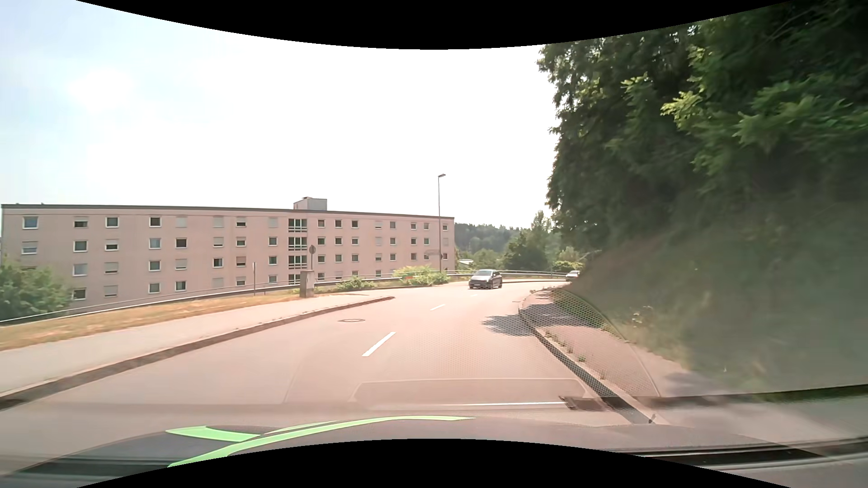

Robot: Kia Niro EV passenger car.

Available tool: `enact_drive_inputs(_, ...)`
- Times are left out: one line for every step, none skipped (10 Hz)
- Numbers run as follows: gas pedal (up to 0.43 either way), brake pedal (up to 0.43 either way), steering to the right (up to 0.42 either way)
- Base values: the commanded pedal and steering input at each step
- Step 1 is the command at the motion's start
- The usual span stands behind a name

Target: Follow the waypoints while adhering to traffic rules and regulations

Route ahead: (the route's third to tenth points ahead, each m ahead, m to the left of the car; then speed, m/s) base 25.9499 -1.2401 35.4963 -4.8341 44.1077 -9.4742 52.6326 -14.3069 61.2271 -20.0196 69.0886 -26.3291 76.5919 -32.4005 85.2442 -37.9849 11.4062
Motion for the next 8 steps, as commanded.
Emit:
enact_drive_inputs(0.000, 0.000, 0.059)
enact_drive_inputs(0.000, 0.000, 0.059)
enact_drive_inputs(0.000, 0.000, 0.059)
enact_drive_inputs(0.000, 0.000, 0.059)
enact_drive_inputs(0.000, 0.000, 0.058)
enact_drive_inputs(0.000, 0.000, 0.055)
enact_drive_inputs(0.000, 0.000, 0.054)
enact_drive_inputs(0.000, 0.000, 0.052)
